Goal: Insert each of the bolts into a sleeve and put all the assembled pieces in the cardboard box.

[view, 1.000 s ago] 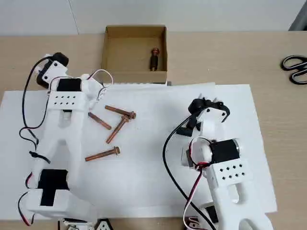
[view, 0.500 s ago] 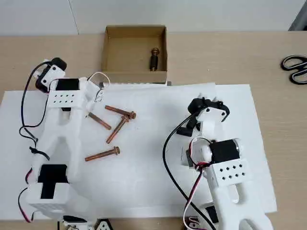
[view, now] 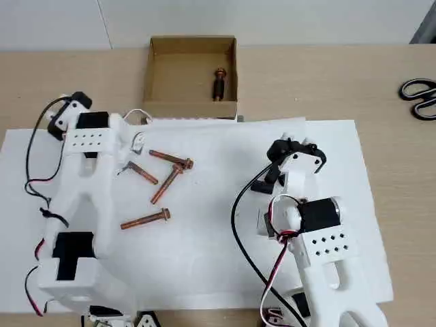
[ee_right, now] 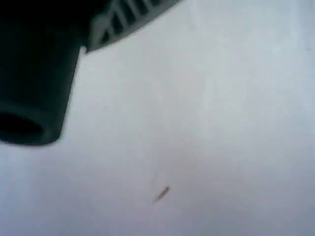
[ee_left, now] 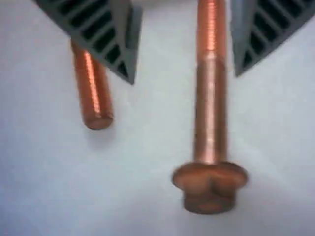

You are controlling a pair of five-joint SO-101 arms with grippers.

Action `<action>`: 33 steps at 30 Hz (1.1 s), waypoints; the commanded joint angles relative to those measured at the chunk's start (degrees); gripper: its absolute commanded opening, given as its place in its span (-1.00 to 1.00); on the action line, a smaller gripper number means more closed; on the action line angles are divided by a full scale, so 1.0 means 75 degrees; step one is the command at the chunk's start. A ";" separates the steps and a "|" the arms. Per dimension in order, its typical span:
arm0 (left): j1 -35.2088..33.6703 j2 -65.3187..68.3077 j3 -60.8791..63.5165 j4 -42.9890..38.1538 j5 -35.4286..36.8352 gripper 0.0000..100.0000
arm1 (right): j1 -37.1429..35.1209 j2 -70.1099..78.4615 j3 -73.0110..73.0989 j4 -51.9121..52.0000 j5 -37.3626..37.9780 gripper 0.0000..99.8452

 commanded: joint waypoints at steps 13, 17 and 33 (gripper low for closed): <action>0.0000 0.0891 -0.0182 -0.0410 -0.0082 -0.74 | 0.0053 -0.0193 -0.0047 -0.0111 0.0023 -0.99; -0.0047 0.1325 -0.0170 -0.0785 -0.0082 -0.74 | 0.0053 -0.0193 -0.0047 -0.0111 0.0023 -0.99; 0.0000 0.1477 -0.0873 -0.0774 -0.0105 -0.99 | 0.0018 -0.0193 -0.0785 -0.0029 0.0035 -0.99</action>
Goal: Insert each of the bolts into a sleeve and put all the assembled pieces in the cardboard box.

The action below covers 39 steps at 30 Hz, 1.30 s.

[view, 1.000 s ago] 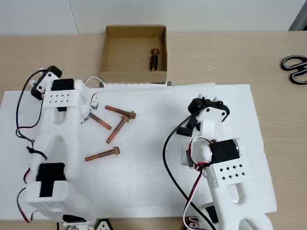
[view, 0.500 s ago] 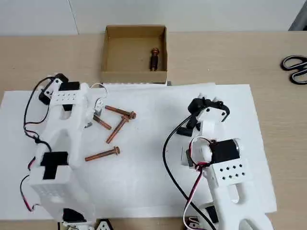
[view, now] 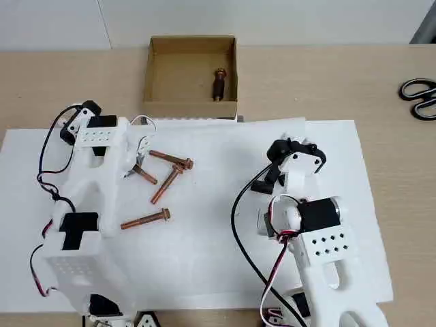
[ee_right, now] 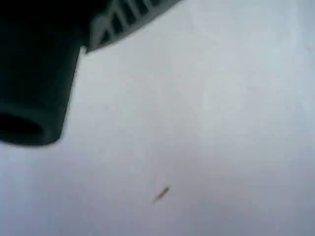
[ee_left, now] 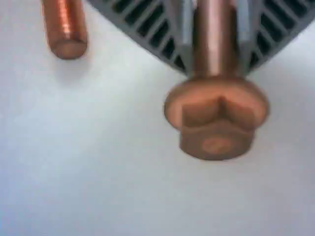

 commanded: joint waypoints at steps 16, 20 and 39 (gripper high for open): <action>0.0703 -0.0059 -0.6758 0.4232 -0.1653 -0.99 | -0.0885 -0.1084 -0.3622 0.1963 0.0129 -0.99; 0.0738 -0.0188 -0.7836 0.4232 -0.2086 -0.99 | -0.1518 -0.1940 -0.3481 0.1975 0.0188 -0.99; 0.3364 -0.5029 -0.4308 0.4208 -0.2333 -0.99 | -0.2256 -0.5281 -0.1817 0.1412 0.2286 -0.99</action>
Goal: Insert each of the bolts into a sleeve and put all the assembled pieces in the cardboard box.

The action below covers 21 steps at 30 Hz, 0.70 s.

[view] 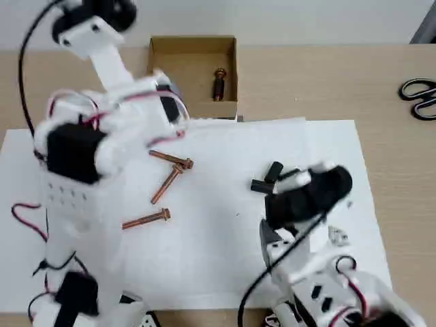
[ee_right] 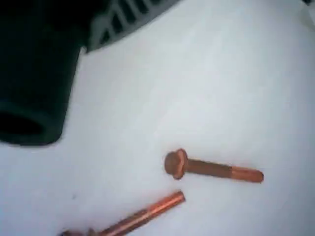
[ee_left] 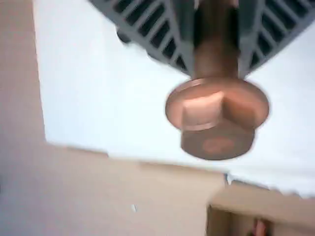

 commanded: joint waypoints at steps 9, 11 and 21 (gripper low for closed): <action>0.0774 -0.2192 0.2925 -0.0211 0.0762 -0.99 | -0.1518 -0.2538 0.2251 -0.1260 0.0457 -0.99; 0.0774 -0.2497 0.3218 -0.0457 0.0680 -0.99 | -0.1518 -0.2784 0.2614 -0.1741 0.0680 -0.99; 0.0774 -0.3716 0.4296 -0.0903 0.0563 -0.99 | -0.1999 -0.3018 0.3845 -0.3206 0.0903 -0.99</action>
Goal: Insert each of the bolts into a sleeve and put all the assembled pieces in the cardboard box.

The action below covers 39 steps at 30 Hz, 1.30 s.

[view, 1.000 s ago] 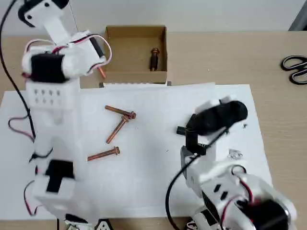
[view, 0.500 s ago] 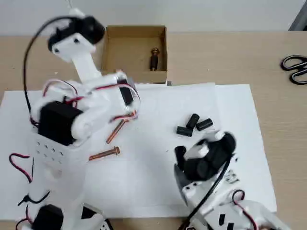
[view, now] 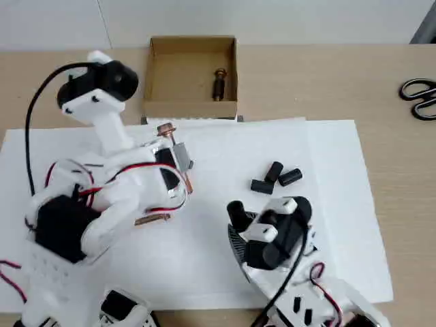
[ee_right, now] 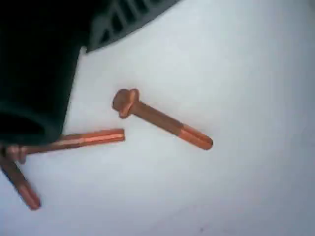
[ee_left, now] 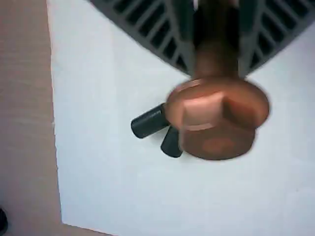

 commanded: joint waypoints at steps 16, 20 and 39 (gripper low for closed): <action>0.0035 -0.3177 0.3194 -0.2872 -0.0574 -0.99 | -0.1002 -0.0029 0.1137 -0.1448 0.0070 -0.99; 0.0035 -0.4712 0.5011 -0.3974 -0.0434 -0.99 | -0.1002 -0.0029 0.1219 -0.1495 0.0070 -0.99; 0.0903 -0.8041 0.7953 -0.4911 -0.0422 -0.99 | -0.1014 -0.0029 0.1559 -0.1870 0.0117 -0.99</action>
